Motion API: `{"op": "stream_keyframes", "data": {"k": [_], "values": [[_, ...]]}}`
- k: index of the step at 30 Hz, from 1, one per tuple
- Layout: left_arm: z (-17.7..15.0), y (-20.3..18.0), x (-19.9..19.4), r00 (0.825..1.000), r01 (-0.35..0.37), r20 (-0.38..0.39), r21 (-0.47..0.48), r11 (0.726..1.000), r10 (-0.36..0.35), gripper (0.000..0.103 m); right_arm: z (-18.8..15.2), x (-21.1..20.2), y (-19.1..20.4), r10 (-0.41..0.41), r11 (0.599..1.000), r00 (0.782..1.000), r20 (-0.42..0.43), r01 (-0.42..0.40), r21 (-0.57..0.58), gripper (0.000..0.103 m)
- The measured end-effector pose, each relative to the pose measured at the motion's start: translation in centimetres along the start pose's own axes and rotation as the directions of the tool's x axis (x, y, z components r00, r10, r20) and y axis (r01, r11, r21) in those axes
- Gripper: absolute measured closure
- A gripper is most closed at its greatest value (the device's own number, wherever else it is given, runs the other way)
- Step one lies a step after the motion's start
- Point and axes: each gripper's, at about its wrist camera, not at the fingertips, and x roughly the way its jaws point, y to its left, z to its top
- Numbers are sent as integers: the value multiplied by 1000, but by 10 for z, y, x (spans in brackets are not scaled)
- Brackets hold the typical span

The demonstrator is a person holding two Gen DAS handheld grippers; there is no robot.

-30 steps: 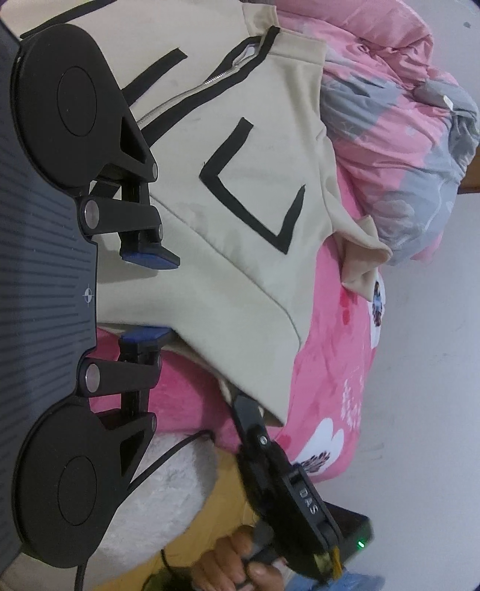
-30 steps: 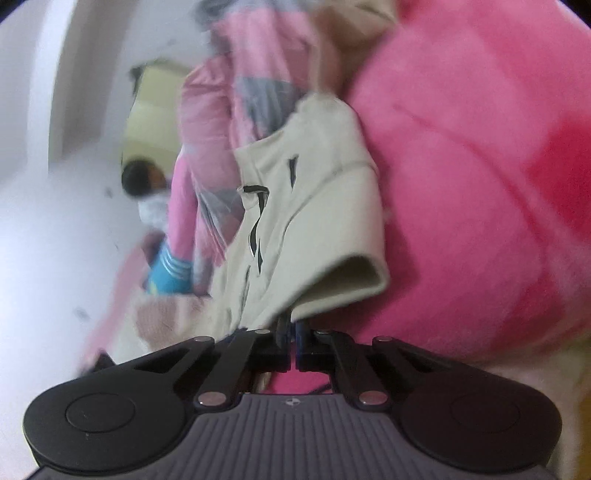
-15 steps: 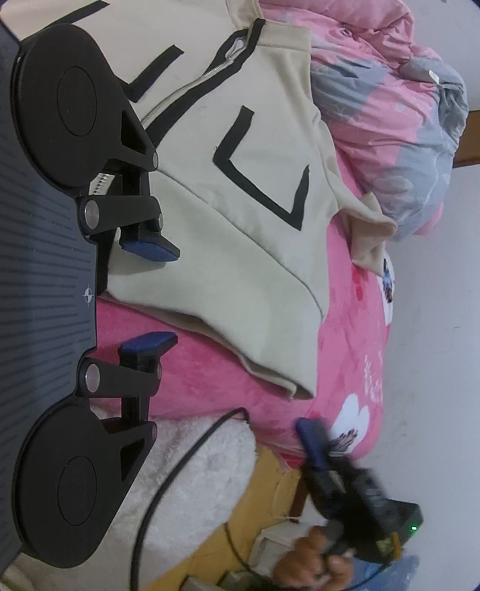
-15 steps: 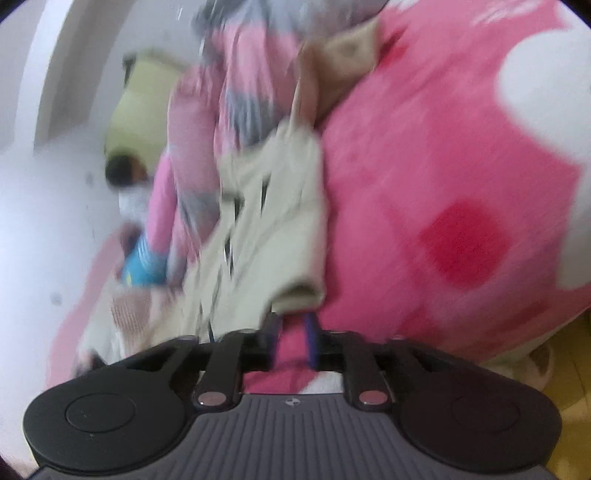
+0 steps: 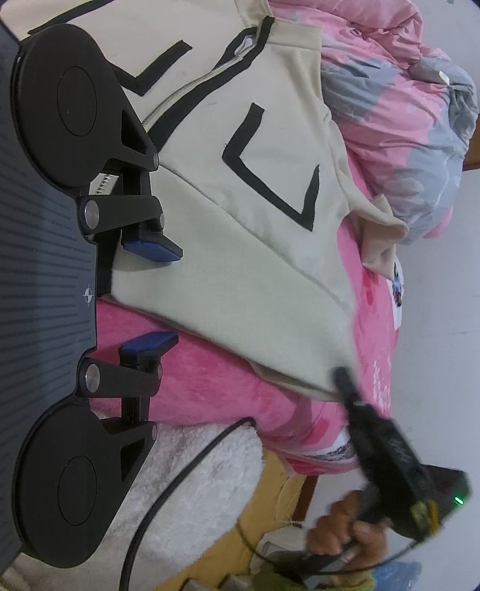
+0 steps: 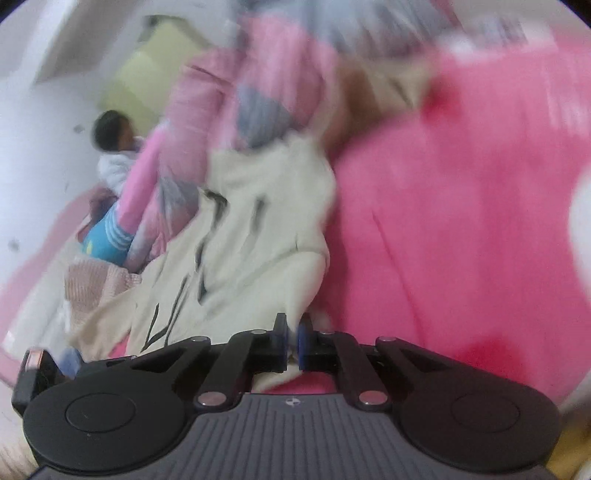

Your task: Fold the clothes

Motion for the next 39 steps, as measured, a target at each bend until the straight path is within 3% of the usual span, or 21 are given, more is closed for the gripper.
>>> {"op": "stream_keyframes", "data": {"k": [2, 4, 6, 8, 9, 11, 16, 19, 21, 24, 27, 32, 35, 36, 39], "values": [[-1, -2, 0, 1000, 1, -5, 16, 1000, -1, 62, 3, 5, 10, -38, 996, 999, -7, 37, -77, 98], [-1, -2, 1, 1000, 3, -6, 26, 1000, -3, 61, -10, 21, 19, -167, 964, 985, -42, 154, -218, 97], [-1, -1, 1, 1000, 9, -5, 23, 1000, -9, 62, -21, 33, 15, -222, 938, 974, -49, 200, -283, 96], [-1, 1, 0, 1000, 13, -3, 17, 1000, -13, 61, -16, 23, 6, -181, 964, 982, -50, 167, -204, 90], [-1, 1, 0, 1000, 16, -1, 15, 1000, -16, 61, -13, 16, 2, -170, 972, 984, -45, 160, -171, 80], [-2, 2, -1, 1000, 19, 3, 13, 1000, -19, 61, -6, -1, -1, -206, 969, 978, -8, 203, -139, 71], [-2, 2, 0, 1000, 24, 5, 5, 1000, -24, 61, 5, -21, 17, -190, 961, 976, 106, 207, -186, 76], [-2, 3, -1, 1000, 27, 3, 2, 1000, -27, 61, -3, -4, 42, -95, 938, 984, 151, 139, -316, 78], [-2, 4, -2, 1000, 28, 6, -1, 1000, -28, 61, -12, 15, 43, -78, 922, 989, 129, 120, -369, 78], [-3, 5, -3, 999, 33, 12, -16, 999, -33, 61, -33, 51, 18, -186, 883, 977, 104, 213, -419, 81], [-4, 8, -4, 999, 45, 18, -37, 998, -44, 61, -24, 38, 22, -182, 898, 977, 110, 211, -387, 82], [-4, 10, -3, 998, 57, 33, -78, 995, -54, 61, -3, 34, 59, -197, 807, 954, 228, 289, -515, 82], [-5, 11, -4, 997, 58, 48, -98, 993, -54, 61, 1, 65, 51, -233, 799, 957, 173, 290, -527, 87], [-6, 12, -4, 997, 61, 55, -110, 992, -55, 61, 2, 73, 46, -242, 802, 958, 157, 288, -522, 97], [-8, 14, -5, 996, 67, 71, -133, 989, -58, 61, 9, 71, 14, -236, 870, 962, 134, 271, -413, 100]]}}
